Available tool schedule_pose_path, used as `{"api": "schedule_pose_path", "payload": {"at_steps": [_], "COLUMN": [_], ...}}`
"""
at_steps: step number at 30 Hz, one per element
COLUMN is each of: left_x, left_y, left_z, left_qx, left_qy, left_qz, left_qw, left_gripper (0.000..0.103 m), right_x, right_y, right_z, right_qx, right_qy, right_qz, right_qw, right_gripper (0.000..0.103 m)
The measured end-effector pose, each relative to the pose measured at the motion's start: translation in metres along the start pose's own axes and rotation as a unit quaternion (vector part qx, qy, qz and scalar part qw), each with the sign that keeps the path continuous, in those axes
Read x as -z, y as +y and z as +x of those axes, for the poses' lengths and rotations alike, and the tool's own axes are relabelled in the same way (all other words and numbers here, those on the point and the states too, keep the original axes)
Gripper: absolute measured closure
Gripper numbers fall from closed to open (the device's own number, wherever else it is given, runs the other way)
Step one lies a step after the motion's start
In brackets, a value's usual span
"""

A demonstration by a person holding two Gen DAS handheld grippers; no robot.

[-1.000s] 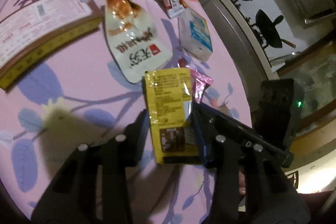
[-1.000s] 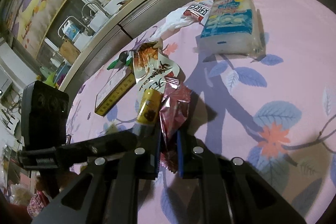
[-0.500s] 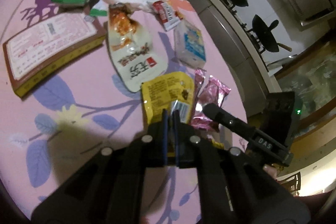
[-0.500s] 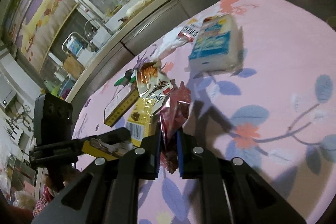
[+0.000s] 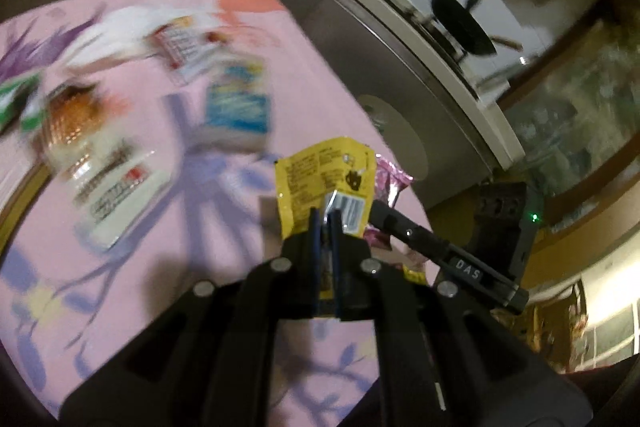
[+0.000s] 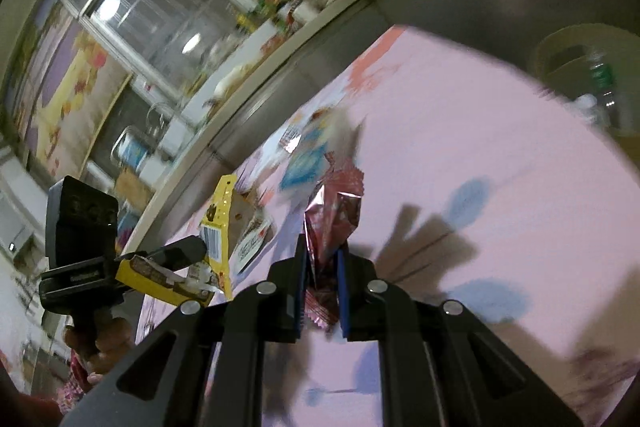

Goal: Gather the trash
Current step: 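Carry the yellow bag and pink wrapper to the bin and release both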

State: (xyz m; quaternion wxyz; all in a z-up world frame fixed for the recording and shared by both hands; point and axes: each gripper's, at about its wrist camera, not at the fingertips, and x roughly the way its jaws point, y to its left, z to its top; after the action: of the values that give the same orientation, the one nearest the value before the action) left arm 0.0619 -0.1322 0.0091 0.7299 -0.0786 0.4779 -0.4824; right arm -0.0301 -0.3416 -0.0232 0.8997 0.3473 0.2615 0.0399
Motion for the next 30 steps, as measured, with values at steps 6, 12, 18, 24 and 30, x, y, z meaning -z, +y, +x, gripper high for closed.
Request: {"api": "schedule_pose_path", "payload": {"at_steps": [6, 12, 18, 24, 30], "left_x": [-0.05, -0.094, -0.122, -0.126, -0.124], "left_y": [-0.072, -0.132, -0.158, -0.15, -0.141], "left_z": [0.081, 0.167, 0.246, 0.298, 0.309], "left_qx": [0.023, 0.032, 0.011, -0.039, -0.047], "left_qy": [0.044, 0.071, 0.1, 0.117, 0.125], "left_qz": [0.07, 0.118, 0.133, 0.132, 0.119], "left_qw": [0.9963, 0.9899, 0.986, 0.9836, 0.9839], "left_gripper": [0.099, 0.099, 0.099, 0.079, 0.064], "right_x": [-0.033, -0.068, -0.091, -0.091, -0.091], "right_y": [-0.068, -0.127, -0.174, -0.199, -0.208], "right_z": [-0.051, -0.083, -0.082, -0.066, -0.081], "right_qx": [0.054, 0.121, 0.173, 0.203, 0.209], "right_qy": [-0.066, -0.097, -0.088, -0.089, -0.127], "right_qz": [0.046, 0.062, 0.057, 0.068, 0.075], "right_qw": [0.995, 0.986, 0.979, 0.973, 0.967], "right_gripper": [0.092, 0.092, 0.092, 0.07, 0.042]}}
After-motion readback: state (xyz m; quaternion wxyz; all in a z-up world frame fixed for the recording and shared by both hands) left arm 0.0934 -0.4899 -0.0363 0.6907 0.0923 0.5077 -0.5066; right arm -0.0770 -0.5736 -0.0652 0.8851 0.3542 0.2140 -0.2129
